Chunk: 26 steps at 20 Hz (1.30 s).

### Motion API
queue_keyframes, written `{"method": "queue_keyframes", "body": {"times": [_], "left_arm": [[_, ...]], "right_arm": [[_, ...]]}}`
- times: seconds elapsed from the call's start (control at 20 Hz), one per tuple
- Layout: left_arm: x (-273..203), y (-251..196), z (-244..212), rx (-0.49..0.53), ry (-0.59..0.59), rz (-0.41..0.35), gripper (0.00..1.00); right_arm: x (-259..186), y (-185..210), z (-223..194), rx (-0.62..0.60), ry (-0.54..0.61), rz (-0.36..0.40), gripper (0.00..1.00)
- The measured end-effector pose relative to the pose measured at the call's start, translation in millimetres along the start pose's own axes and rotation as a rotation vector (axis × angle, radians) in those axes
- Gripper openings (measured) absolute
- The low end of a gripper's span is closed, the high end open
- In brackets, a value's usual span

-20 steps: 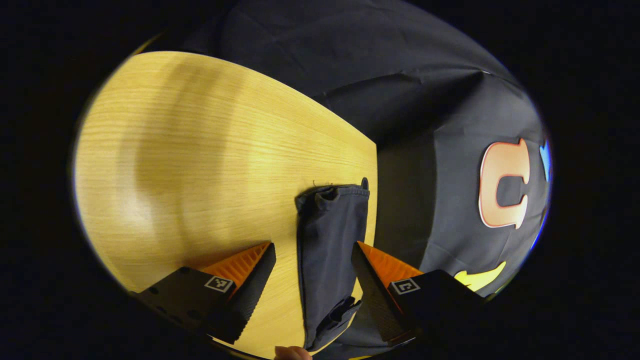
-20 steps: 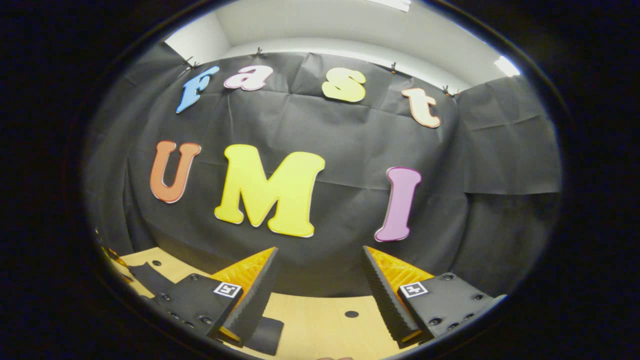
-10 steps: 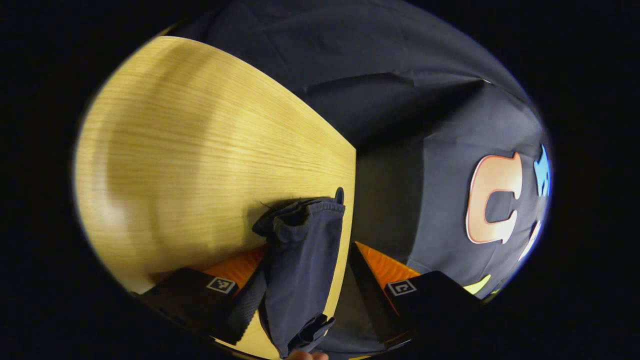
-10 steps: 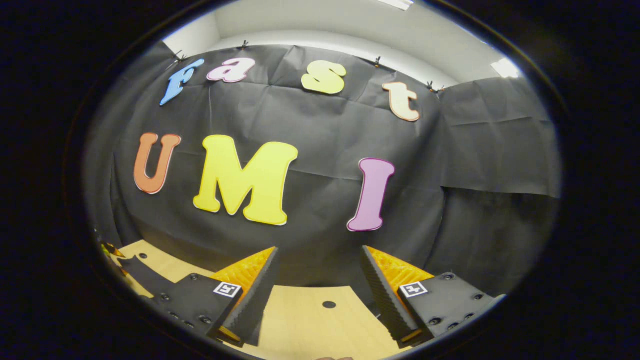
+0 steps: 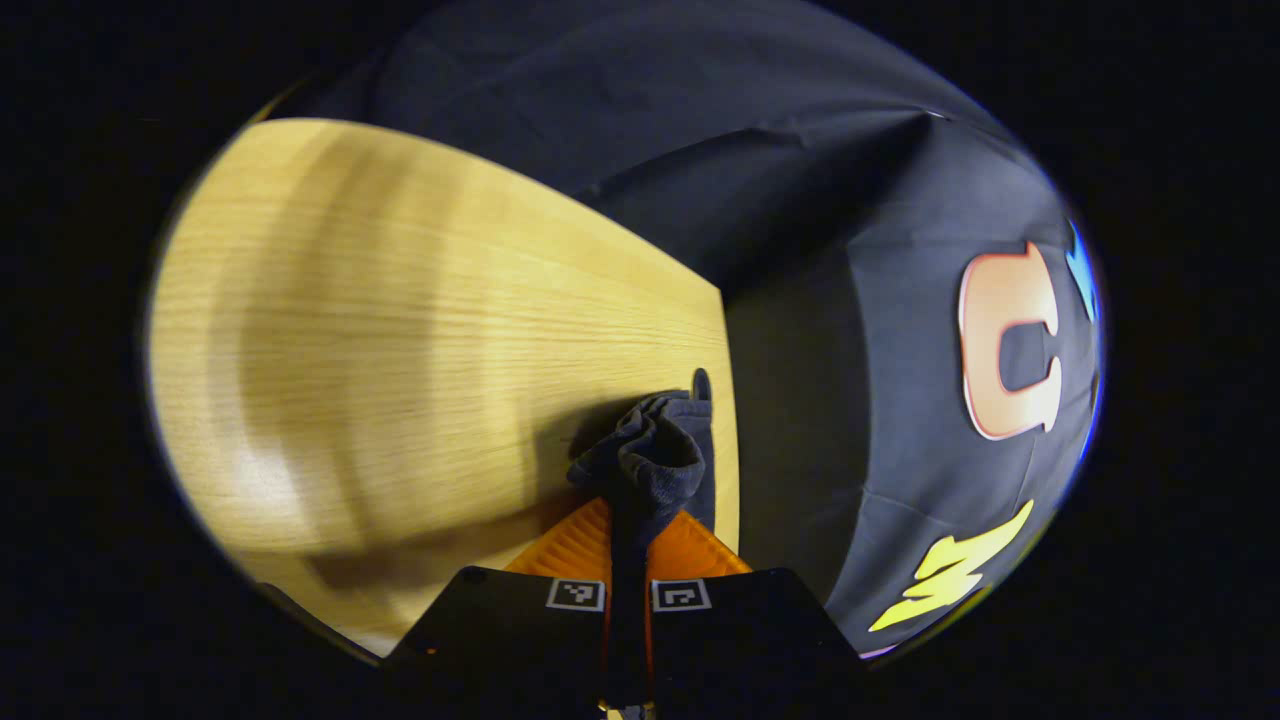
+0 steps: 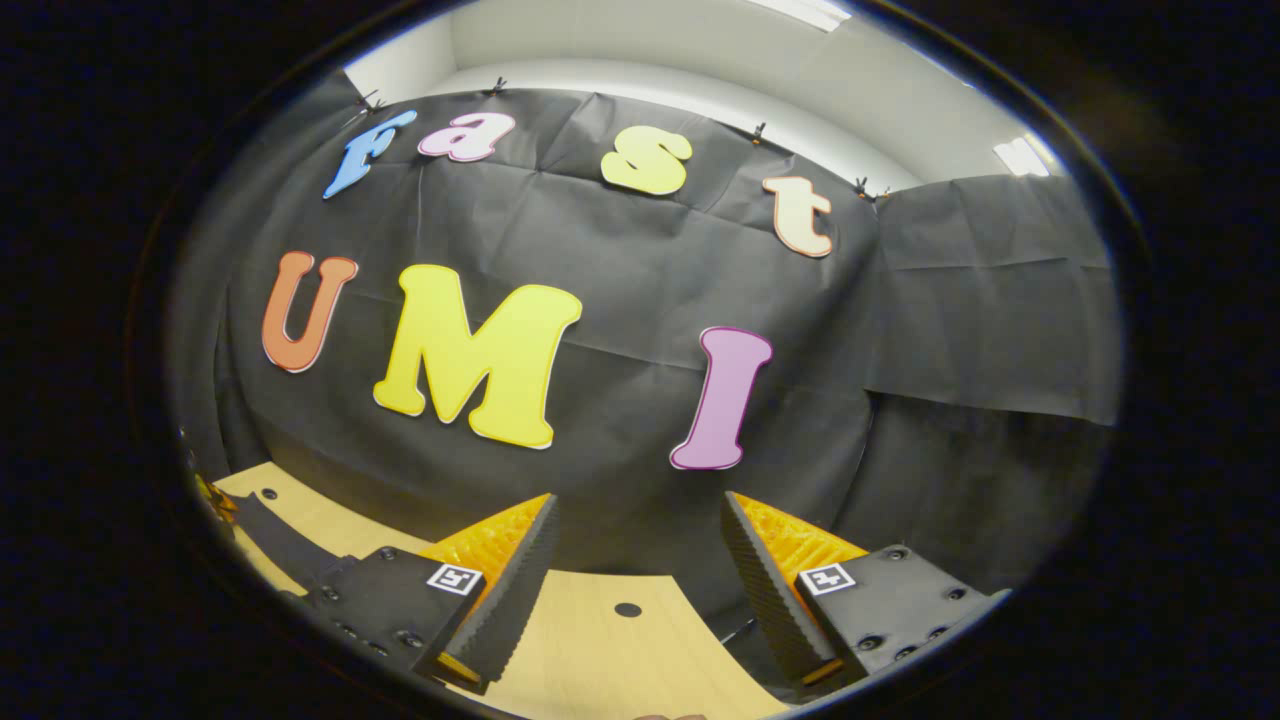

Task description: Grasp the waist and the cuffs of the jeans and fold them to make the two legs overlap; first hold the waist and fold one-third of the jeans toward the cuffs, then hold the cuffs and fold the remaining one-third in the same direction to finish folding.

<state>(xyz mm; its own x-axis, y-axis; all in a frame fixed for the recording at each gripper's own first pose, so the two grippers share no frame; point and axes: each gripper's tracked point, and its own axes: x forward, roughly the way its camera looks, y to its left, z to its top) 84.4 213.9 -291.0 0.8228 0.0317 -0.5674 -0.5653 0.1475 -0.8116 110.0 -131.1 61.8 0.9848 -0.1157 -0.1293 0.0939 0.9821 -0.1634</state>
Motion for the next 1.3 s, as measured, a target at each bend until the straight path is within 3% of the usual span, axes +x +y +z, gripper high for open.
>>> {"method": "queue_keyframes", "body": {"times": [0.2,0.4,0.7,1.05,1.3], "left_arm": [[-11.8,-24.2,-2.2,0.124,-0.040,-0.013,0.04],[-31.4,-69.2,-13.2,0.254,-0.087,-0.083,0.04],[-51.1,-138.0,-66.2,0.400,-0.100,-0.196,0.04],[-77.4,-202.2,-171.3,0.602,-0.067,-0.332,0.04],[-63.8,-205.7,-271.3,0.821,-0.008,-0.339,0.03]], "right_arm": [[-1.7,-19.2,5.5,0.028,-0.017,-0.024,0.98],[-7.9,-42.4,1.9,0.045,-0.017,-0.044,0.98],[-21.3,-82.0,-11.4,0.026,0.001,-0.066,0.98],[-33.7,-129.9,-29.8,-0.003,0.030,-0.084,0.98],[-30.8,-150.0,-51.3,0.045,0.074,-0.066,0.99]]}}
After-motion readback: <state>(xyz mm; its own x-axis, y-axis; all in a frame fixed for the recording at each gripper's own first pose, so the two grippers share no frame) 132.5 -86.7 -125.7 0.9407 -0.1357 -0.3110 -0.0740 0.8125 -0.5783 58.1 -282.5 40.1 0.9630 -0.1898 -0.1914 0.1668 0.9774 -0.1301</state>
